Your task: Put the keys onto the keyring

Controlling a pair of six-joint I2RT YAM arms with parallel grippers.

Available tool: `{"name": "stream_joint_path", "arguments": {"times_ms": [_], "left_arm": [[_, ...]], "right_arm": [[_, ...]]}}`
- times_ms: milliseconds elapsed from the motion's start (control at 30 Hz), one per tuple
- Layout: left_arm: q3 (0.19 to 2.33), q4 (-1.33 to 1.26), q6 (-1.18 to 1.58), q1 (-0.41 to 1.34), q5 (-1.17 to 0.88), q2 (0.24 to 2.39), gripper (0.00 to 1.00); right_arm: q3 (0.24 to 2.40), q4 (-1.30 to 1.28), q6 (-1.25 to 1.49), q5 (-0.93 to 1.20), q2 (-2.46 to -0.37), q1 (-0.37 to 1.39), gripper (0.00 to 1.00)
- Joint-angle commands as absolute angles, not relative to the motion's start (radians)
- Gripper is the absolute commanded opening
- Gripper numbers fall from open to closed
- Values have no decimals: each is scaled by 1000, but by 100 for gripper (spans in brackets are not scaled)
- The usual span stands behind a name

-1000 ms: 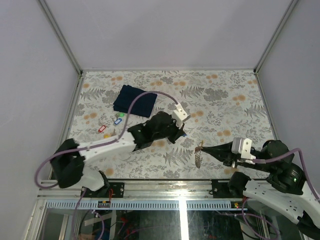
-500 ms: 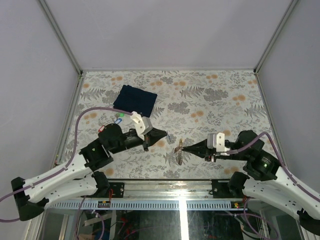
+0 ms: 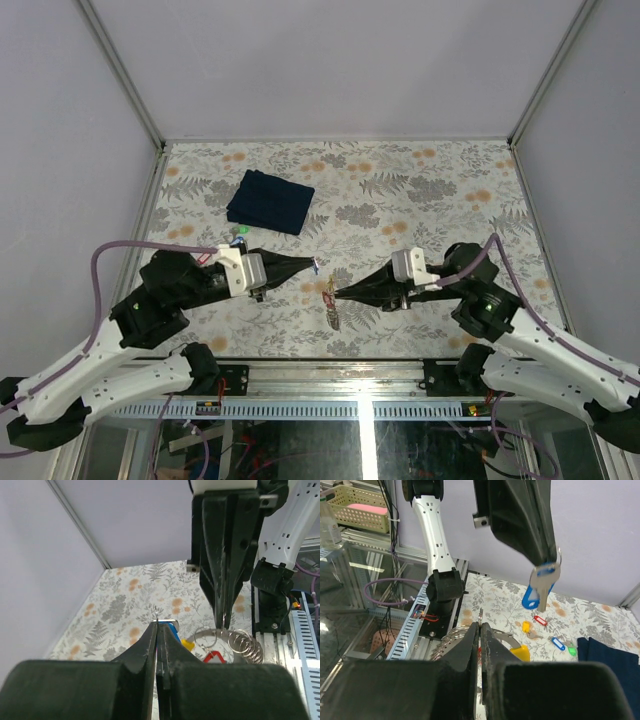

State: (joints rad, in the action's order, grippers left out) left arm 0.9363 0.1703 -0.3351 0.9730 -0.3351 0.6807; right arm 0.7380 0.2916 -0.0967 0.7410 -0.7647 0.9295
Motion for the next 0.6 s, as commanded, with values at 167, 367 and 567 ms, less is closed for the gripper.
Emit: {"name": "stream_joint_path", "arguments": {"times_ms": [167, 367, 567], "left_arm": [[1038, 284, -494, 965, -384, 695, 0], [1063, 314, -516, 965, -385, 705, 0], [1081, 327, -520, 965, -427, 721, 0]], "right_arm": [[804, 558, 43, 783, -839, 936, 0], [811, 629, 159, 749, -835, 937, 0], [823, 680, 260, 717, -867, 937, 0]]}}
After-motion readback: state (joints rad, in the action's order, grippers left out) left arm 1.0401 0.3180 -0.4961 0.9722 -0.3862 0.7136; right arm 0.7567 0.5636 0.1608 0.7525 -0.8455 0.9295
